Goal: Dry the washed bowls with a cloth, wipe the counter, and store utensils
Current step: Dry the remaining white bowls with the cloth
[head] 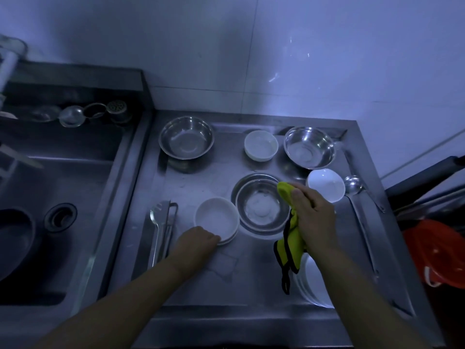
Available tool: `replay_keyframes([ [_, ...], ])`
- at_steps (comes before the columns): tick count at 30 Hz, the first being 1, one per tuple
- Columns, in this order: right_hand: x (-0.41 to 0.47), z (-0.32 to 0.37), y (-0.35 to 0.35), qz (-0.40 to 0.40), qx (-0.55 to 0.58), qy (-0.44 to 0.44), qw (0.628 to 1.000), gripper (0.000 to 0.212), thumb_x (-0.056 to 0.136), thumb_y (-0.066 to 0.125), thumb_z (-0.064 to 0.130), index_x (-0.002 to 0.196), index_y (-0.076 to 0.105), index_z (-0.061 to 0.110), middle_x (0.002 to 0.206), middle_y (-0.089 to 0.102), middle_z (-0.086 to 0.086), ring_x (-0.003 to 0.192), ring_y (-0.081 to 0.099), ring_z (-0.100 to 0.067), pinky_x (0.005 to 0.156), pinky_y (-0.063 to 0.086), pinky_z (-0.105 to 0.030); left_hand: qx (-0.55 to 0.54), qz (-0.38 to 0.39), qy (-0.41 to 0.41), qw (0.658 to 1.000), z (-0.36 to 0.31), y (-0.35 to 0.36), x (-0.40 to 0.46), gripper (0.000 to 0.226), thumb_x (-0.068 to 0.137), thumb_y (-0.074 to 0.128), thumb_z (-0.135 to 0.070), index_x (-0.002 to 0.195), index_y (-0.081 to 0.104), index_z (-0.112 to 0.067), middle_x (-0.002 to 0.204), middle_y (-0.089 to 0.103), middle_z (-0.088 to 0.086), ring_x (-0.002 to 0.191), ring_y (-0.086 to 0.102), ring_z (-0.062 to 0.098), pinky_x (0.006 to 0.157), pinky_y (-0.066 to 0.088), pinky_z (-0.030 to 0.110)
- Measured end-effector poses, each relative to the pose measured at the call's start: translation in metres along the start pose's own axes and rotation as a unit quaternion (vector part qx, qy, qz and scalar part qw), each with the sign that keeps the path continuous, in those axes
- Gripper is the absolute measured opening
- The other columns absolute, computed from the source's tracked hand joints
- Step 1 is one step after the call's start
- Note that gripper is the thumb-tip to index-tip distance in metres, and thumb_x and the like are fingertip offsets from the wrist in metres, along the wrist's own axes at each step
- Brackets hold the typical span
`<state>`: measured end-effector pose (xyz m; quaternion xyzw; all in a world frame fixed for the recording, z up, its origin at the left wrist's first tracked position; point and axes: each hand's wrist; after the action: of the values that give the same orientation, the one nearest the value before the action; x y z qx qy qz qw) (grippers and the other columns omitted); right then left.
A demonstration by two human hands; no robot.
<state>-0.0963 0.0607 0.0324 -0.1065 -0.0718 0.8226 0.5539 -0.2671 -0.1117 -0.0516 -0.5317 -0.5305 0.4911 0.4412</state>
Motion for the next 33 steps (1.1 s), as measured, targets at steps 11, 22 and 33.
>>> replay_keyframes([
  [11, 0.041, -0.006, -0.002, 0.013, 0.048, 0.023, 0.998, 0.018, 0.093, 0.058, 0.012, 0.102, 0.073, 0.015, 0.097, 0.074, 0.002, 0.095, 0.068, -0.008, 0.083, 0.052, -0.017, -0.133, -0.037, -0.118, 0.983, -0.008, -0.015, 0.029, 0.038, 0.073, 0.074, -0.023, 0.109, 0.069, -0.012, 0.1, 0.072, 0.008, 0.09, 0.069, 0.026, 0.081, 0.053, 0.035],
  [22, 0.094, -0.023, -0.027, -0.02, 0.079, 0.048, 0.995, 0.019, 0.093, 0.058, 0.019, 0.099, 0.074, 0.027, 0.095, 0.074, 0.013, 0.092, 0.066, 0.001, 0.07, 0.046, -0.005, -0.435, -0.03, -0.436, 0.787, 0.025, 0.001, 0.267, 0.035, 0.09, 0.052, -0.025, 0.11, 0.059, 0.004, 0.111, 0.062, 0.022, 0.102, 0.059, 0.035, 0.08, 0.044, 0.033],
  [33, 0.101, -0.041, -0.036, -0.047, 0.098, 0.086, 0.99, 0.016, 0.09, 0.062, 0.018, 0.095, 0.075, 0.026, 0.096, 0.074, 0.01, 0.097, 0.067, -0.005, 0.081, 0.049, -0.019, -0.691, -0.108, -0.532, 0.478, 0.031, 0.021, 0.311, 0.045, 0.082, 0.047, 0.013, 0.127, 0.041, 0.012, 0.116, 0.055, 0.031, 0.096, 0.061, 0.046, 0.075, 0.055, 0.047],
])
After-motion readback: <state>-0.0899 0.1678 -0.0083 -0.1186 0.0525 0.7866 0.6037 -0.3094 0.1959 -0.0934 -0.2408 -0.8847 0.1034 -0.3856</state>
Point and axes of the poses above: each hand's wrist, its own x-axis towards the middle knuckle, its own y-axis out of the palm, z = x × y
